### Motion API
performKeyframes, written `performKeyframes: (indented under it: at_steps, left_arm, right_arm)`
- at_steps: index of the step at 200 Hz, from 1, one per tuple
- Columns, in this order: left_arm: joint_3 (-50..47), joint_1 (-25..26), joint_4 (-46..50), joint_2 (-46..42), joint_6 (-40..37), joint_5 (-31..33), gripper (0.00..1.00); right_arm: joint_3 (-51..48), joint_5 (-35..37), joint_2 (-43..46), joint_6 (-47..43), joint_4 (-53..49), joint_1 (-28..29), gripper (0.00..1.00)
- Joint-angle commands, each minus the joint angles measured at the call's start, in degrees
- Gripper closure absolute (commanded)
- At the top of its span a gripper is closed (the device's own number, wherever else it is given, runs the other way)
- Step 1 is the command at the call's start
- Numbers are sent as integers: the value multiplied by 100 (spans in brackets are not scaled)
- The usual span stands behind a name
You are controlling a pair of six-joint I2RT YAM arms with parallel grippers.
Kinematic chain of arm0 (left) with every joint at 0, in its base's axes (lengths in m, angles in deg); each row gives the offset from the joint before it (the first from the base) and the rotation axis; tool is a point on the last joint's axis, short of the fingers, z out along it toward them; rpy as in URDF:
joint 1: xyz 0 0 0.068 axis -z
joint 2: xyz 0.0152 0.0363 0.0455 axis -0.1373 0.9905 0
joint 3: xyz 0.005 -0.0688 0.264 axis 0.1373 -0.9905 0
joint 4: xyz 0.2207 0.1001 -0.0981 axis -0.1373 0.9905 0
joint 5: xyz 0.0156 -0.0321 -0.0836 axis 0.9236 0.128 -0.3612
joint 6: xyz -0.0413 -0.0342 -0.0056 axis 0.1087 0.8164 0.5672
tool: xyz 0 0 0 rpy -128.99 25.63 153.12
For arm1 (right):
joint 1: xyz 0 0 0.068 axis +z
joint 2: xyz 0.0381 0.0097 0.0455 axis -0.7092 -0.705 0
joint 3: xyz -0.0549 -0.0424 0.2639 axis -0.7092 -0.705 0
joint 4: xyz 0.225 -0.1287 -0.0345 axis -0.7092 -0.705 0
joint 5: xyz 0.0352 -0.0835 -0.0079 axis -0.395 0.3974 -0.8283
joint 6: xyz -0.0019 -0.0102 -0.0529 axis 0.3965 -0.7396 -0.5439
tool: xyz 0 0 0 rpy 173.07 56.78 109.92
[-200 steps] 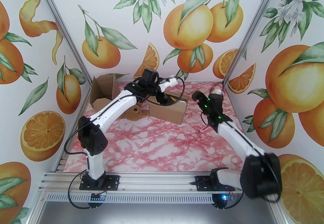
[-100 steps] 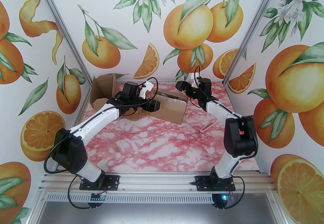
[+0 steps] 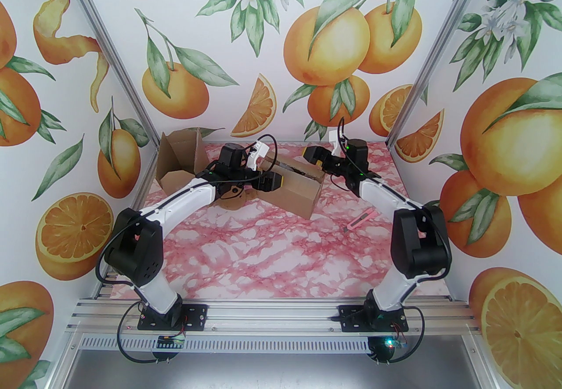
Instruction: Unpack the express box
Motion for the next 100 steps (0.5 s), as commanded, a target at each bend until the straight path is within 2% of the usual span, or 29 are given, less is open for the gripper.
performKeyframes:
  at_steps: [1,60,100]
  left_arm:
    - [-79,33,71,159,-320,-25,0]
    - [414,31,170,503,-900,27,0]
    - [867,33,314,756,-1067,-129,0]
  right_arm:
    - [-339,-204,257,166,89,119,8]
    - [-1348,-466,842,703,989,128,12]
    - [-1823,-299,1390,664,803,146,13]
